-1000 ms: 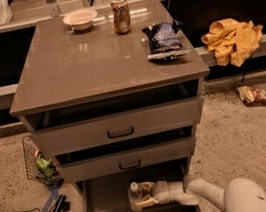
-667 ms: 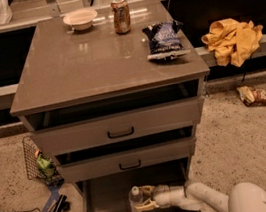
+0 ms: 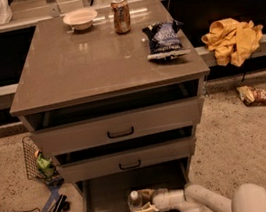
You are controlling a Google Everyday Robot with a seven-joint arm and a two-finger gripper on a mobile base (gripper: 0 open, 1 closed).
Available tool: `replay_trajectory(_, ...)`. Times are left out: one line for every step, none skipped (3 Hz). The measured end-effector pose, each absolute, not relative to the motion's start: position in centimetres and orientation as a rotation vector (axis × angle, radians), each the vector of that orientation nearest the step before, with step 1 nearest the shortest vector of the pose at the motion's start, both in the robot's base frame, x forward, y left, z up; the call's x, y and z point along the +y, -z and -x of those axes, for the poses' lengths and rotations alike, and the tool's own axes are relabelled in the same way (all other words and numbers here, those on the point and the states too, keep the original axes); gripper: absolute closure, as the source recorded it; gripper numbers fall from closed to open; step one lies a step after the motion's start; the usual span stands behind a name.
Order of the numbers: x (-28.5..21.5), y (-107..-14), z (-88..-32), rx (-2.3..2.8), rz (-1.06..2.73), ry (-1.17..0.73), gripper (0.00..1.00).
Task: Place blue plastic bottle into bottom drawer
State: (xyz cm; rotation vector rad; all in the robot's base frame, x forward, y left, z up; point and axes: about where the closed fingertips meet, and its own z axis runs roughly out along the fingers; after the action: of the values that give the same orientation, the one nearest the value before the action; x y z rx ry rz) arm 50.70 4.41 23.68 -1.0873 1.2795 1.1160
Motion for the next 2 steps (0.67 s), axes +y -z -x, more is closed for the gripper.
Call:
replay_trajectory(4.61,-23.71,-50.66,1.278,1.087,-1.120,0.59)
replay_trajectory(4.90,-23.75,-50.57,1.275,1.087,-1.125,0.28)
